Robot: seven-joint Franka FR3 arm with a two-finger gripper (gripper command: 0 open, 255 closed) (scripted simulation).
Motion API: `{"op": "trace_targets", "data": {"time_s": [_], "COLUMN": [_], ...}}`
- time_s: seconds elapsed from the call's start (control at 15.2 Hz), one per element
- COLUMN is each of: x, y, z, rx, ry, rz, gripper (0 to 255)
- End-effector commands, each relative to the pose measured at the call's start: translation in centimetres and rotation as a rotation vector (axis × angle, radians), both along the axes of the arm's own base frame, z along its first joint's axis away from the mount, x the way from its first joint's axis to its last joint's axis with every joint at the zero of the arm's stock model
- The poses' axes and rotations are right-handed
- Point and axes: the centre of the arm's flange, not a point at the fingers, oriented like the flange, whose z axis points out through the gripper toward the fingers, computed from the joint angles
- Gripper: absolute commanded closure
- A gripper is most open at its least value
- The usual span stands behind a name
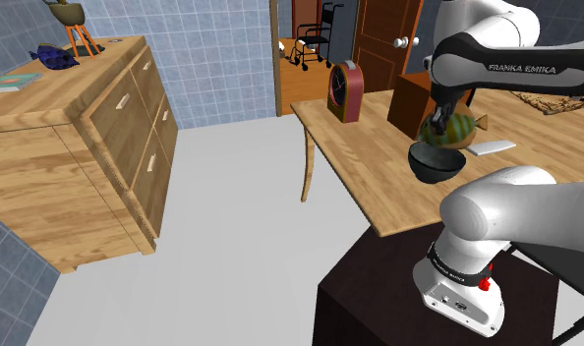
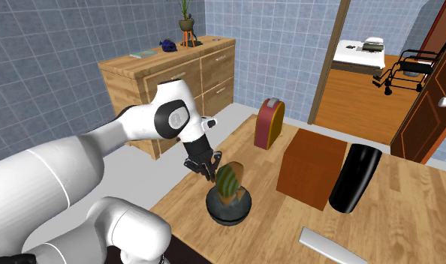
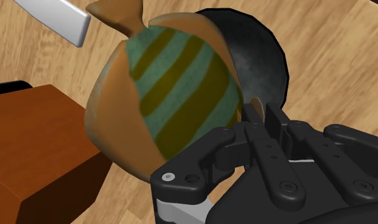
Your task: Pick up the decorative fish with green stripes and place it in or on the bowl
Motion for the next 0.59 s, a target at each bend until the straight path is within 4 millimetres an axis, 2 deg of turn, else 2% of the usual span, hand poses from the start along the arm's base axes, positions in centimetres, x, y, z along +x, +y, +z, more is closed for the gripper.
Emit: {"op": "trace_targets", "data": {"time_s": [0.0,0.4,0.53], "x": [0.0,0.0,0.0], "y": [0.0,0.0,0.0], "z": [-1.0,-4.4,-4.4], "rx": [-0.001,-0.001,-0.001], "ry": [-0.001,-0.001,-0.001], "rz": [0.000,0.000,0.000], "gripper": [255,255,255]}}
